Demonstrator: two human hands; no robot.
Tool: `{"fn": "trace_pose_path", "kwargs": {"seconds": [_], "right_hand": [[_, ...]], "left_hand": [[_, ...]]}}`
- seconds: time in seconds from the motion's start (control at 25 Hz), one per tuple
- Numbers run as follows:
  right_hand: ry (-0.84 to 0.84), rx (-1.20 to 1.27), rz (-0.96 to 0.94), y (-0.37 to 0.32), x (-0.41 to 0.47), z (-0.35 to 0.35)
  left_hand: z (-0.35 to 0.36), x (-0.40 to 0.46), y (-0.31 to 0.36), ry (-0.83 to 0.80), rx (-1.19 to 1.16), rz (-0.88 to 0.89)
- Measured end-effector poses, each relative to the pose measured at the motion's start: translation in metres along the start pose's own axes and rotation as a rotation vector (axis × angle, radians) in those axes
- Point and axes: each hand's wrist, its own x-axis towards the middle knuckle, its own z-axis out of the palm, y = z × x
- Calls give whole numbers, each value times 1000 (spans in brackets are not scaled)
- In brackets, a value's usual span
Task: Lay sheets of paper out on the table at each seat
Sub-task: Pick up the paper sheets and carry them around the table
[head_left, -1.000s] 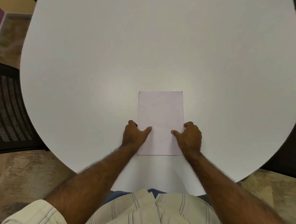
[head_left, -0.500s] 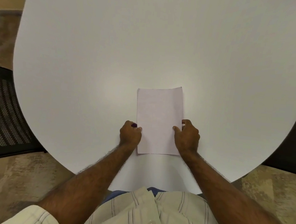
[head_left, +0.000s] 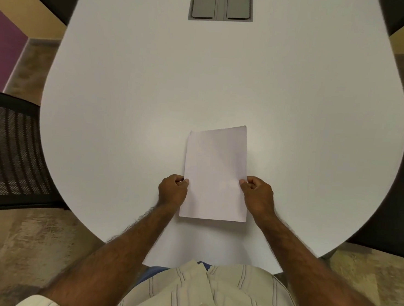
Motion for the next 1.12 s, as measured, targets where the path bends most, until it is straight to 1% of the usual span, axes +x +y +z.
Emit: {"fn": "trace_pose_path", "kwargs": {"seconds": [0.2, 0.48, 0.6, 0.8, 1.0, 1.12], "right_hand": [[-66, 184, -31, 3, -18, -19], [-163, 276, -99, 1, -46, -33], [-220, 240, -147, 2, -61, -31], [-345, 129, -234, -2, -82, -12], [-492, 93, -253, -13, -113, 27], [-546, 24, -305, -18, -136, 59]], "left_hand": [[-15, -24, -6, 22, -76, -12], [-37, -70, -13, 68, -313, 33], [-50, -95, -28, 114, -420, 10], [-77, -132, -66, 202, -534, -46], [-105, -167, -118, 316, -677, -117], [-124, -184, -154, 384, -715, -140]]}}
